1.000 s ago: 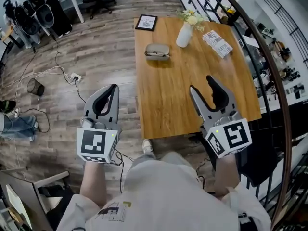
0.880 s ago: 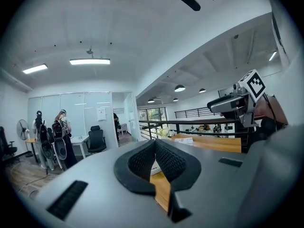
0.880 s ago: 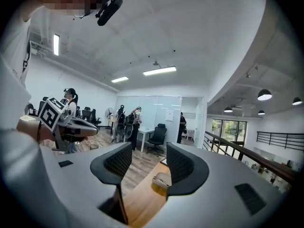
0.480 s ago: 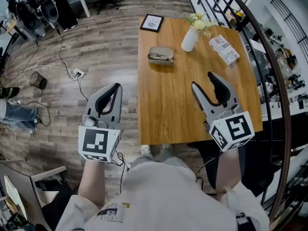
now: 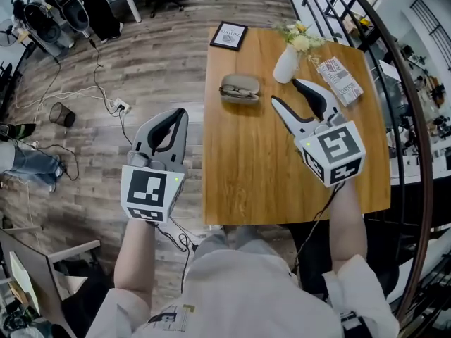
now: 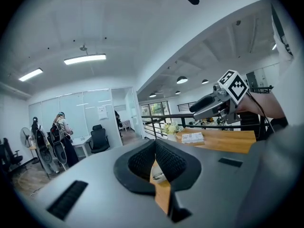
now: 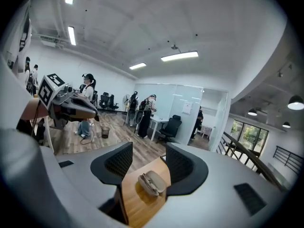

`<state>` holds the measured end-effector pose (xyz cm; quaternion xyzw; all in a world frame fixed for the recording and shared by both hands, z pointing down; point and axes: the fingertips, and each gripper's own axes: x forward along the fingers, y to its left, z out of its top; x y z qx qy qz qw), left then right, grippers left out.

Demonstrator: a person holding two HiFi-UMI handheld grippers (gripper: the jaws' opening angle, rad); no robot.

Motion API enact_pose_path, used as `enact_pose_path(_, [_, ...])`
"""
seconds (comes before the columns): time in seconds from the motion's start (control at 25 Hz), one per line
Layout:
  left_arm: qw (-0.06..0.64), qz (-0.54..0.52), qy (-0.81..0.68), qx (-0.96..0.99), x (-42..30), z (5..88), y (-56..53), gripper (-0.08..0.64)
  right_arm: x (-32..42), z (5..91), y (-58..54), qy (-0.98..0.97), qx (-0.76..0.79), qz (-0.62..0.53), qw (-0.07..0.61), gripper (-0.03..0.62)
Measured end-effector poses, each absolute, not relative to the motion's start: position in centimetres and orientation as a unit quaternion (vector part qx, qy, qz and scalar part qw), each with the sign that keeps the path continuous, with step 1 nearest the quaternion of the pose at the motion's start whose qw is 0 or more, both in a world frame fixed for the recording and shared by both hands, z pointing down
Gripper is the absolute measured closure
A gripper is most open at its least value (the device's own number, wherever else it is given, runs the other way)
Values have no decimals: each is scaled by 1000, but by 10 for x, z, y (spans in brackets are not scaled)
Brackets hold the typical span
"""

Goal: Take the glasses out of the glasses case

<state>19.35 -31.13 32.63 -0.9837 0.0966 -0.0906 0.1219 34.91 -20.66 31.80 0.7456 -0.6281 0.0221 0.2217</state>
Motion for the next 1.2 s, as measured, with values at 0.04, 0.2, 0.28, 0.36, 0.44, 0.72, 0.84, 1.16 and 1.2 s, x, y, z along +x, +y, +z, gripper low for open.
enact_pose_path(0.04, [120,-90,96,-984,202,327,-314,543,356,324,-216,-633,740,30,223,351])
enact_pose_path(0.2, [119,-87,94,-985,237,330,-330,543,379,347,-258,-648,720,51,241,351])
enact_pose_path(0.28, [119,-94,93,-984,252,339,-340,543,390,361,-280,-654,709,59,255,351])
enact_pose_path(0.36, [117,-105,92,-983,267,352,-351,543,402,378,-299,-658,698,69,273,351])
enact_pose_path(0.44, [114,-118,94,-982,281,368,-363,543,416,399,-314,-661,689,83,286,351])
enact_pose_path(0.72, [90,-148,92,-981,313,441,-404,543,455,483,-350,-646,680,136,320,356])
enact_pose_path(0.84, [76,-165,92,-979,326,472,-419,543,468,522,-365,-641,674,149,335,356])
enact_pose_path(1.16, [19,-200,77,-976,347,552,-434,543,481,625,-388,-635,640,210,380,359])
enact_pose_path(1.2, [15,-207,78,-975,347,561,-437,543,482,635,-391,-634,635,212,387,359])
